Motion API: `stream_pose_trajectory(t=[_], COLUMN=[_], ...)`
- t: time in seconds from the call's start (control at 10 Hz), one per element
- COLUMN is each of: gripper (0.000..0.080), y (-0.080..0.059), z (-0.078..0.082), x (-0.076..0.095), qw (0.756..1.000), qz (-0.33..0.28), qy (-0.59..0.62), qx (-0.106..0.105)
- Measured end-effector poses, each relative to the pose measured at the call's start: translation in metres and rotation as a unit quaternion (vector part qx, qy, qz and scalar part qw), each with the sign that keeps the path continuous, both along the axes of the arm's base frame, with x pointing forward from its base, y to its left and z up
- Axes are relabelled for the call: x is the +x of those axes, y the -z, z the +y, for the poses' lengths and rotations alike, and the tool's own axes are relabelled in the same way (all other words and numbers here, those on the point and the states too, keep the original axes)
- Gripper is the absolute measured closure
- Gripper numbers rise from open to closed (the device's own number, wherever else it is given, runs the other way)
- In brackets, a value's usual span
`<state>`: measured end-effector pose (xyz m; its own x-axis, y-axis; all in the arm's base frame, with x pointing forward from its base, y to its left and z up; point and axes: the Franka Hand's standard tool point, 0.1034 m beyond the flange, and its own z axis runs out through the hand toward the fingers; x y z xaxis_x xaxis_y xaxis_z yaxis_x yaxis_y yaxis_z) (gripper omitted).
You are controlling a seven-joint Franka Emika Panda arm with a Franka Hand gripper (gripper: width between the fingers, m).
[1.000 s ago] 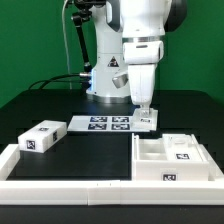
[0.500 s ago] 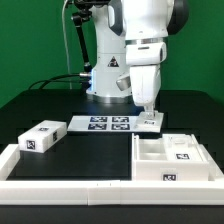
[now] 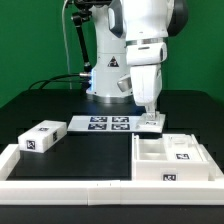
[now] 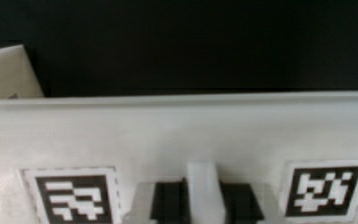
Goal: Assemble cabinet
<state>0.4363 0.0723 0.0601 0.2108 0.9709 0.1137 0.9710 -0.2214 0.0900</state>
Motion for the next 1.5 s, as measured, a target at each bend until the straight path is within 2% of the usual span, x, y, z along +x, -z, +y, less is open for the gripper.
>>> stream_pose_trajectory(t=[0.4, 1.5], gripper=[0.073, 0.0729], y=[0.003, 0.007], z=[-0.006, -0.011], x=[0.012, 0.02], qw=[1.0, 0.999], qz=[0.014, 0.02], qy=[-0.014, -0.038], qx=[-0.003, -0.005])
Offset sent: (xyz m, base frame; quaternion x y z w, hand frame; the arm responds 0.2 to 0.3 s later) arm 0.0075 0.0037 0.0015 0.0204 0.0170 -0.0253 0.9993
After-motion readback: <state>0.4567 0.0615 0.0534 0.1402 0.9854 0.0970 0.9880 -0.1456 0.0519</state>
